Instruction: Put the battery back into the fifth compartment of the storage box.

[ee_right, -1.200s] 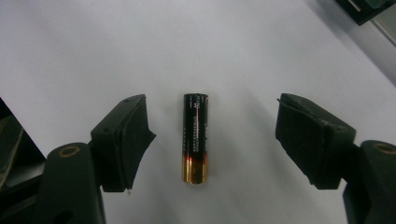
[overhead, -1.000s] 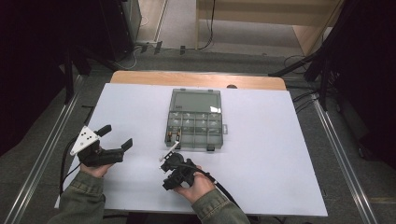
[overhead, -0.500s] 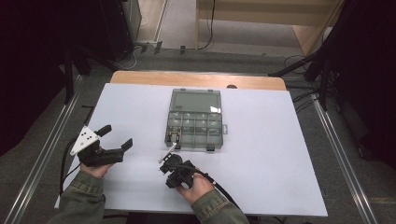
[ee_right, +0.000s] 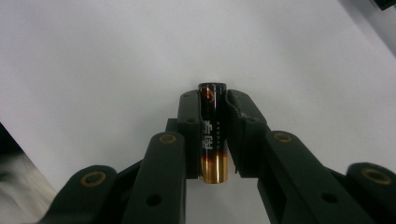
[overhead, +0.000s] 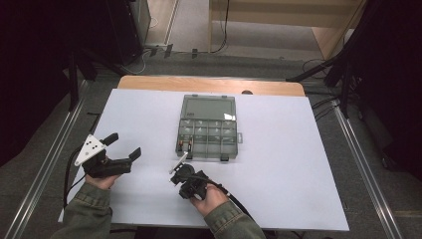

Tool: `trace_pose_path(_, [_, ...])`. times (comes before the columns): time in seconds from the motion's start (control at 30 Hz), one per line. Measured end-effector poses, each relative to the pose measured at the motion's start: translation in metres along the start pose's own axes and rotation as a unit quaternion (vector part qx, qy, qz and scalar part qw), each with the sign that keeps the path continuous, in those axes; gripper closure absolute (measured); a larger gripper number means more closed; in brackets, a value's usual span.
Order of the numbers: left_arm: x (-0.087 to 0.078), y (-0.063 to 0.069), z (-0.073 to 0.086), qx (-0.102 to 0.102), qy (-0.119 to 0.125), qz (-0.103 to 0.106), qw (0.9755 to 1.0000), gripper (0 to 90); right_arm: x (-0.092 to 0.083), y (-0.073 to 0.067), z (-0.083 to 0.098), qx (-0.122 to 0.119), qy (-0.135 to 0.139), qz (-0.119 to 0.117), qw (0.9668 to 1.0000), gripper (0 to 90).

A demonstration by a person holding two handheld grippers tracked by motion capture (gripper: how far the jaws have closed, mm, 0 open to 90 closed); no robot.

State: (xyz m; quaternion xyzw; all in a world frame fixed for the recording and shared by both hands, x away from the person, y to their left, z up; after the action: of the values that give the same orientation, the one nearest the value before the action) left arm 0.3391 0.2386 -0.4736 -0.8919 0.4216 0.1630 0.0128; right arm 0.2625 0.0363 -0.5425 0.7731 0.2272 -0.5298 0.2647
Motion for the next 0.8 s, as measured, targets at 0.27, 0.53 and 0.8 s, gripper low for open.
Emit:
trace_pose_path(0.27, [0.0,0.0,0.0,0.0,-0.001,0.0,1.0,3.6,0.0,0.001,0.0,0.001,0.003,0.0,1.0,77.5])
trace_pose_path(0.53, [0.0,0.0,0.0,0.002,-0.002,-0.001,1.0,3.7,-0.006,0.007,-0.002,0.021,0.018,-0.016,0.9995,77.5])
trace_pose_path(0.8, [-0.001,0.0,0.0,0.001,0.001,0.0,1.0,3.7,-0.014,0.018,-0.006,0.048,0.035,-0.033,0.9977,77.5])
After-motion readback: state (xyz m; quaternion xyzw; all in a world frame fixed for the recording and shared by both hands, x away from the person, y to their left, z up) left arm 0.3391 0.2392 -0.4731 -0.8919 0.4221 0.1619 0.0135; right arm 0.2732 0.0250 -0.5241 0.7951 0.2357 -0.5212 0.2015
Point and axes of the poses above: each handheld gripper's, and its own axes: x roughly forward along the jaws, z roughly out of its underside, y roughly to its right, the point moved 7 cm from there along x, roughly forward along the jaws, and after that the axes turned 14 degrees about z, right-handed, at the moved point
